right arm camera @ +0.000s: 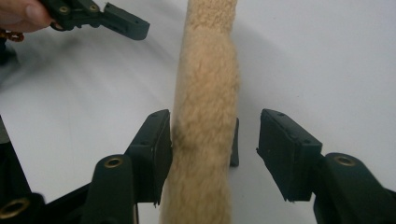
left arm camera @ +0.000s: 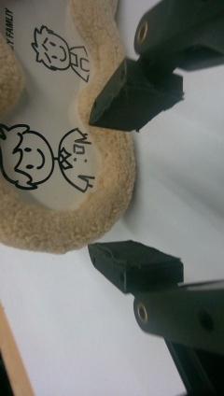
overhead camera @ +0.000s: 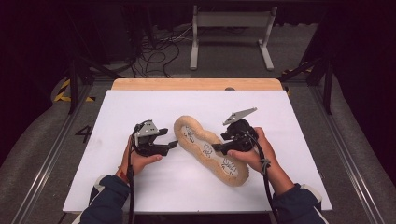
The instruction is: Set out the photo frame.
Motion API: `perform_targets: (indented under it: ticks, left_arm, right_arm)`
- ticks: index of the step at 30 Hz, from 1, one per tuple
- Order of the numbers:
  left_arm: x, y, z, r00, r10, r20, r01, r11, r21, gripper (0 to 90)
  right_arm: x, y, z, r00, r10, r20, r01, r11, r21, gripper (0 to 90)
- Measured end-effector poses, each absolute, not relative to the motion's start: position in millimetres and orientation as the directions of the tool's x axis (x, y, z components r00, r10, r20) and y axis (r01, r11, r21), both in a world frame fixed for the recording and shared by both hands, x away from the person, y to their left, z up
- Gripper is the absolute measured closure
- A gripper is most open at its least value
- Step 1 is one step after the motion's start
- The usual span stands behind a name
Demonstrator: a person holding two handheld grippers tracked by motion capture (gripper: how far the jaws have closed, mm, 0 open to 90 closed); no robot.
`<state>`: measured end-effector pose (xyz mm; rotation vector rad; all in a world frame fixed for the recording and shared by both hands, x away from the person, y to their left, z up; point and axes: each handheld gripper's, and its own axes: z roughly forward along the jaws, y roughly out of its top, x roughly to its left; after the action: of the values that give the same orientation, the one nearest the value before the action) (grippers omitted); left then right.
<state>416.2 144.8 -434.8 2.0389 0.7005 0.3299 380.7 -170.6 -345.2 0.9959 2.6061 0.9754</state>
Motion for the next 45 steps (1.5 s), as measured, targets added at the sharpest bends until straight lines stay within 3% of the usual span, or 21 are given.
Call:
perform_targets:
  ticks: [4,12,21,30,39,45]
  left_arm:
    - [421,143,-434,0.794,0.603,-0.078,0.374,-0.384,0.844,27.5]
    - [429,138,-435,0.79,0.608,-0.076,0.364,-0.366,0.857,26.0]
    - [437,131,-443,0.793,0.603,-0.09,0.38,-0.373,0.847,25.2]
    - [445,131,-453,0.782,0.607,-0.143,0.422,-0.347,0.838,27.1]
    - [447,128,-457,0.794,0.586,-0.163,0.436,-0.361,0.824,29.0]
    - [447,128,-457,0.81,0.563,-0.163,0.424,-0.37,0.827,34.2]
  right_arm:
    - [360,-183,-342,-0.742,0.67,-0.01,0.488,0.551,0.677,41.4]
    - [322,-216,-359,-0.701,0.713,-0.017,0.437,0.449,0.779,37.6]
    - [300,-230,-391,-0.692,0.722,-0.02,0.422,0.427,0.8,36.6]
    - [287,-235,-413,-0.686,0.727,0.022,0.466,0.416,0.781,43.1]
    - [284,-235,-414,-0.711,0.704,-0.001,0.432,0.437,0.789,55.8]
    - [286,-239,-414,-0.717,0.697,-0.01,0.422,0.445,0.79,58.5]
